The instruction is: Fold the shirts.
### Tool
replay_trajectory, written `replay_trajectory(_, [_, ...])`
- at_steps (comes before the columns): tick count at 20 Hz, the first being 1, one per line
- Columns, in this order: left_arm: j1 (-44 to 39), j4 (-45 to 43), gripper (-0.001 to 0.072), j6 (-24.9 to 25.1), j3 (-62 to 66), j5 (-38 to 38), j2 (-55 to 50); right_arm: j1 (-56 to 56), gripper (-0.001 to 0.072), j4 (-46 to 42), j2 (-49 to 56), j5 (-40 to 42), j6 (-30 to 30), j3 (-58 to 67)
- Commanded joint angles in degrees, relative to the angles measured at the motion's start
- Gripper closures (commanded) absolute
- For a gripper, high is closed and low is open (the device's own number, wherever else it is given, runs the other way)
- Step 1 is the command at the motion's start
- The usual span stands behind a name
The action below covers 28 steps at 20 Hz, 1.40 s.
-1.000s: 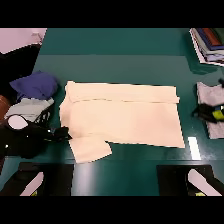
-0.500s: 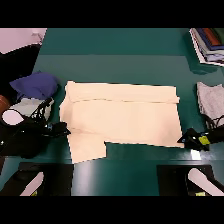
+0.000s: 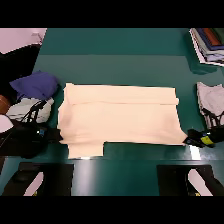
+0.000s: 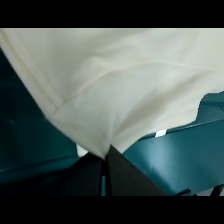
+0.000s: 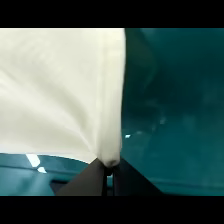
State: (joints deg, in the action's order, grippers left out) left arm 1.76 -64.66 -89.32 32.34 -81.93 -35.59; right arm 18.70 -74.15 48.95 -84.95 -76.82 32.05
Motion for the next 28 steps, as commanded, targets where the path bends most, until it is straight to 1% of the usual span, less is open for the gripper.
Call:
replay_trajectory(1, [0.0,0.0,0.0686,-2.5,1.0,-9.7,5.2,-0.2,0.0697,-5.0,-7.6,-6.3,0.0,4.0])
replay_trajectory(3, [0.0,0.0,0.0686,-2.8,3.2,-8.9,3.6,-1.9,0.0697,-4.7,-8.5,-5.3,-0.1,7.0])
replay_trajectory(5, [0.0,0.0,0.0686,-1.6,5.6,-3.6,0.0,-5.6,0.0697,-4.3,-6.0,-2.1,-0.7,10.3])
replay_trajectory(9, [0.0,-0.1,0.0685,2.9,12.8,8.6,-12.5,-12.1,0.0697,-3.4,6.7,3.2,-1.9,19.4])
replay_trajectory(12, [0.0,-0.1,0.0684,4.6,20.7,15.1,-23.2,-15.5,0.0697,-3.4,17.4,4.9,-1.9,27.9])
replay_trajectory(15, [0.0,0.4,0.0684,7.5,27.2,18.3,-32.9,-17.8,0.0697,-3.3,26.8,7.3,-2.4,35.3])
replay_trajectory(17, [0.0,0.4,0.0684,8.0,29.9,20.6,-37.6,-18.4,0.0696,-3.3,32.0,8.1,-2.4,39.4])
replay_trajectory(19, [0.0,0.5,0.0684,8.4,30.9,23.6,-40.8,-18.6,0.0696,-0.4,36.5,8.5,-2.4,43.1])
replay_trajectory(21, [0.0,0.7,0.0681,8.3,30.9,25.4,-41.9,-18.1,0.0687,2.9,40.4,8.5,-2.3,46.4])
replay_trajectory(22, [0.0,0.8,0.0503,8.3,30.9,25.6,-41.9,-17.8,0.0554,5.6,41.8,8.5,-1.9,47.8])
replay_trajectory(23, [0.0,0.9,0.0157,8.1,31.2,25.4,-41.9,-17.2,0.0318,8.5,42.9,8.5,-1.0,49.1])
replay_trajectory(24, [0.0,1.1,0.0034,7.5,31.6,24.3,-41.9,-16.3,0.0253,10.9,43.6,8.1,-0.1,49.9])
replay_trajectory(25, [0.0,0.9,0.0036,7.3,32.7,21.9,-41.9,-15.5,0.0253,13.2,43.7,7.1,1.7,50.3])
replay_trajectory(27, [0.0,0.6,0.0045,7.3,35.8,15.8,-41.9,-12.6,0.0253,14.4,43.5,3.4,3.7,50.3])
replay_trajectory(28, [0.0,0.7,0.0238,7.3,36.7,13.6,-41.8,-10.7,0.0253,14.3,43.4,1.2,4.1,50.2])
